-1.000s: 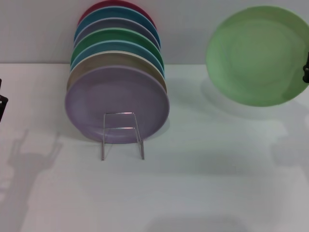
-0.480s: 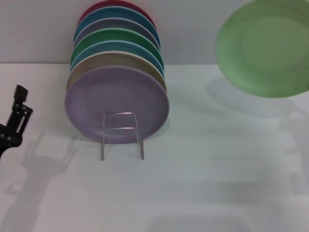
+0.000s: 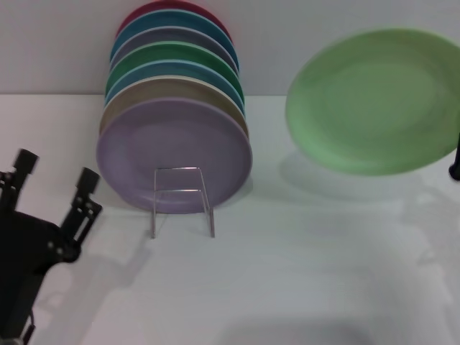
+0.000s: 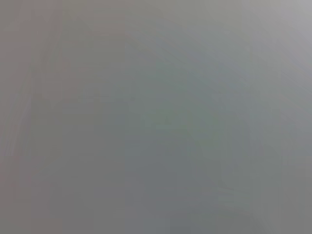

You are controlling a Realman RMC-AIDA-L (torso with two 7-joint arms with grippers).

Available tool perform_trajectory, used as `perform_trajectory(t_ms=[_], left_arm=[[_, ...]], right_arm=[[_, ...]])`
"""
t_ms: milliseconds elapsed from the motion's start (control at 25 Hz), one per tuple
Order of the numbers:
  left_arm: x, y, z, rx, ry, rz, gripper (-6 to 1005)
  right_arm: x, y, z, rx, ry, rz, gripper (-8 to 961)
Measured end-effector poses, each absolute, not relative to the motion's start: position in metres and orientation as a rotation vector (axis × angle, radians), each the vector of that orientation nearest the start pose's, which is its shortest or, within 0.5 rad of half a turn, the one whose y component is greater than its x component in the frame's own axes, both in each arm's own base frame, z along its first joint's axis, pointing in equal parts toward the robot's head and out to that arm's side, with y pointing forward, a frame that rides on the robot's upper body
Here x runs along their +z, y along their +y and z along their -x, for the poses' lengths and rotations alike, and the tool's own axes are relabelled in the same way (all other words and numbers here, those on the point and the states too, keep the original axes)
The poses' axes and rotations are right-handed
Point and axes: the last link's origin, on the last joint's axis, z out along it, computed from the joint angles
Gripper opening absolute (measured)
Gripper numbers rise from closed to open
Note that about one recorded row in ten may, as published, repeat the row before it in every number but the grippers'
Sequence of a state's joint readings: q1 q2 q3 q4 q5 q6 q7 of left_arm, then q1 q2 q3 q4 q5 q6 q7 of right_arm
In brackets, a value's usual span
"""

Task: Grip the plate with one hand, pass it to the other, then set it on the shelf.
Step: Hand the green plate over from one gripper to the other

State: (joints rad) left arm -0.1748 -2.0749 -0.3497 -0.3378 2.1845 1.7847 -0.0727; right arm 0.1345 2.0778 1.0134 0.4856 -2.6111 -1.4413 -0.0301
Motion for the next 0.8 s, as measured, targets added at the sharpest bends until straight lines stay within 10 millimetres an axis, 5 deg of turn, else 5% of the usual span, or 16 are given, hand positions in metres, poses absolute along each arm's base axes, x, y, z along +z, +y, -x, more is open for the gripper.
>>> perform_trajectory(t_ms=[400, 800], left_arm=[[-0.053, 0.186, 0.264, -1.261, -0.317, 1.783, 814], [-0.063, 0.181, 0.266, -1.176, -0.293, 1.821, 813]], right_arm=[[-0.032, 0.218, -0.282, 0.992, 0.237, 1.632, 20], [-0.054, 0.206, -0.267, 1.016, 0.295, 1.646, 20]])
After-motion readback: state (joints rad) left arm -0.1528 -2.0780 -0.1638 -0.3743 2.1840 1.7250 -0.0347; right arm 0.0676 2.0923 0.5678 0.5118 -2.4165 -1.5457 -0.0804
